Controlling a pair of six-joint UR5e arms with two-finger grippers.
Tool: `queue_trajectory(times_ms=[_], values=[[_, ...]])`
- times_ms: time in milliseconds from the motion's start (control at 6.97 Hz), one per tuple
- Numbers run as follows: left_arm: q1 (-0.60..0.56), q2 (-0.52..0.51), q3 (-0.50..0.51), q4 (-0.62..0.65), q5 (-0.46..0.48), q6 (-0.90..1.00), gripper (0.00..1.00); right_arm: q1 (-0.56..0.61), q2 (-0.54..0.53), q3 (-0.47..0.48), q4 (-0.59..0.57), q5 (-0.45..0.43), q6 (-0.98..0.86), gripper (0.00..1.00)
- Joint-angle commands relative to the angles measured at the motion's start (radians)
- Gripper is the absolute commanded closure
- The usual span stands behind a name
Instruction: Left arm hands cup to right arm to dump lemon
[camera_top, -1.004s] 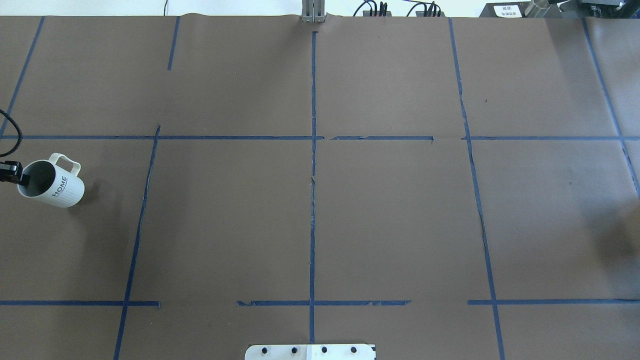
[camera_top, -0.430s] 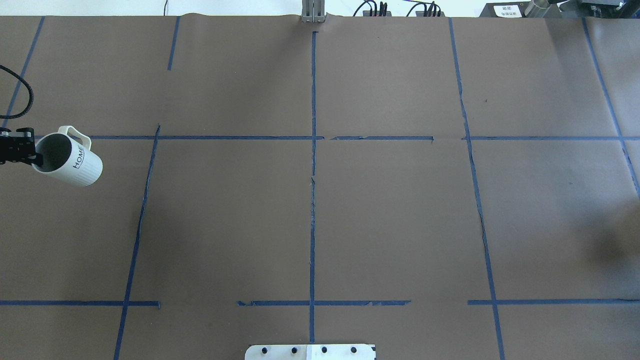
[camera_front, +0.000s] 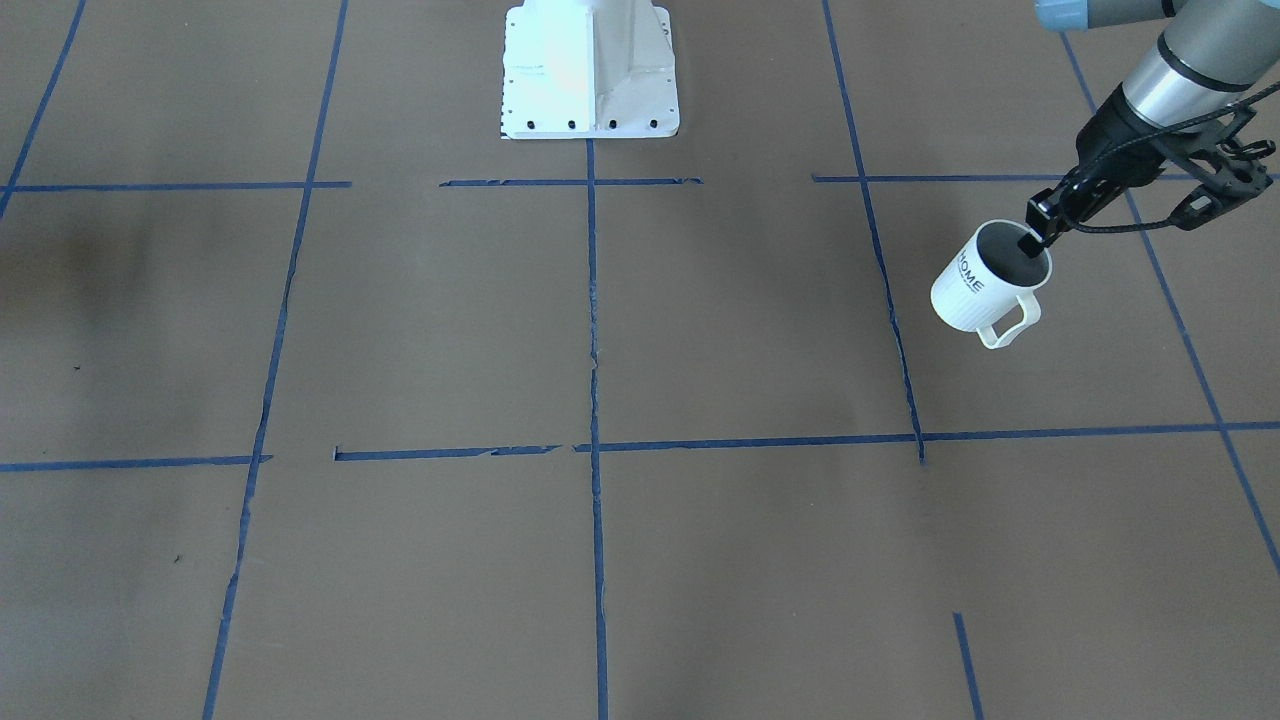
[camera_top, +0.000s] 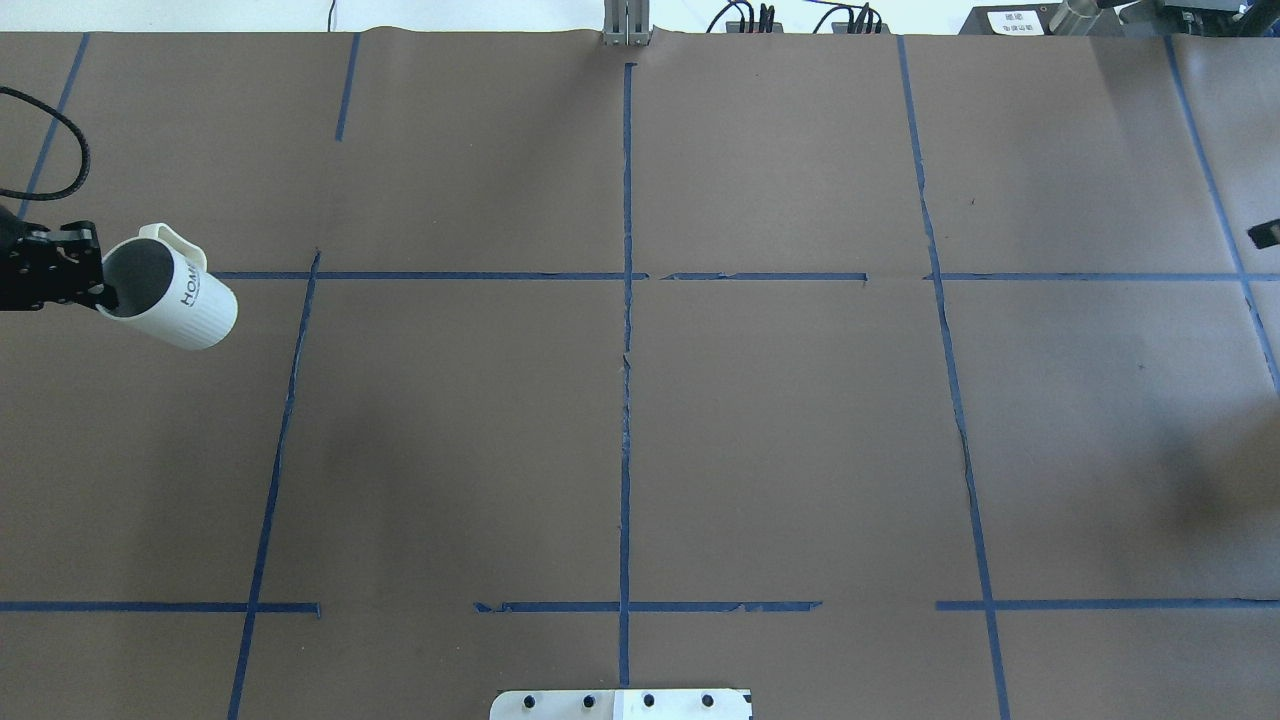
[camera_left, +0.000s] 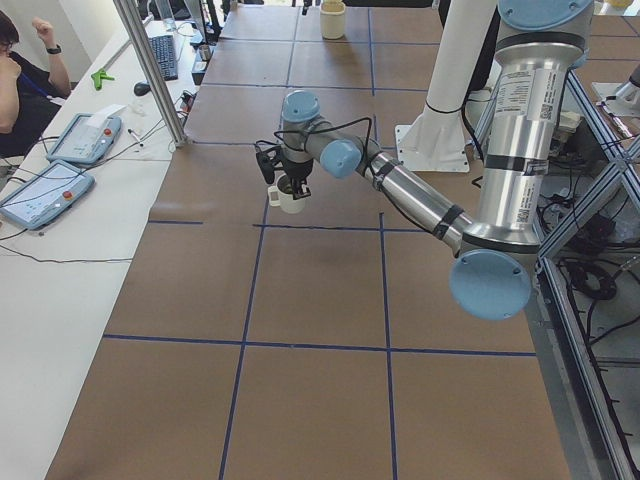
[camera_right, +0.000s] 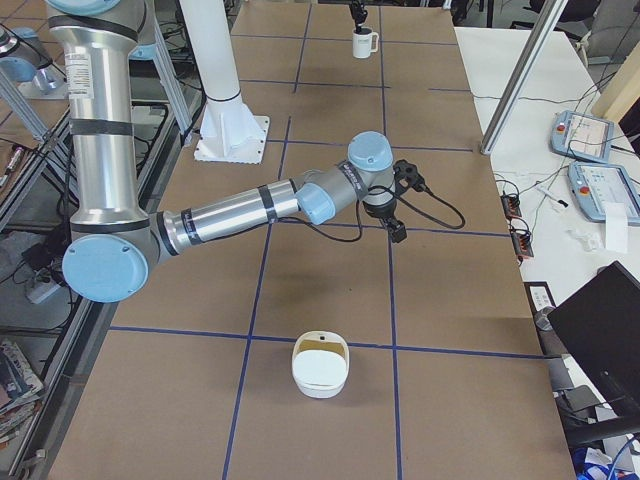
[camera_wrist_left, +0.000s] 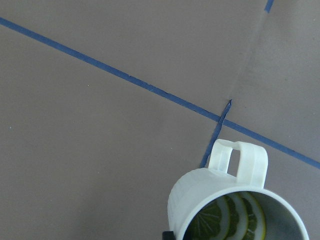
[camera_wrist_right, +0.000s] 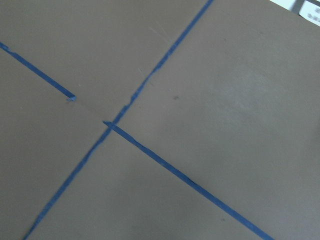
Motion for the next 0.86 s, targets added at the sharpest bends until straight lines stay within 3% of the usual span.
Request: queue_trajectory(times_ms=[0,287,430,717], values=[[0.071,-0.184,-0.025,0.252,-0.005,-0.139,1.0,-0.121,0.089,-0.023,0.174,-0.013,0.114,0.0],[0.161,-0.299,-0.008,0.292,-0.011,-0.308,1.0,-0.317,0.261,-0.026,0.186,-0.138,0.246,0.0],[0.175,-0.321,-0.004,0.292,-0.011,-0.36,1.0,-0.403,0.267,-0.022,0.203,-0.265,0.283,0.0],[0.203,-0.391,0.039,0.292,-0.01,-0.458,1.0,-0.543,0.295,-0.019,0.383,-0.422,0.374,0.0]])
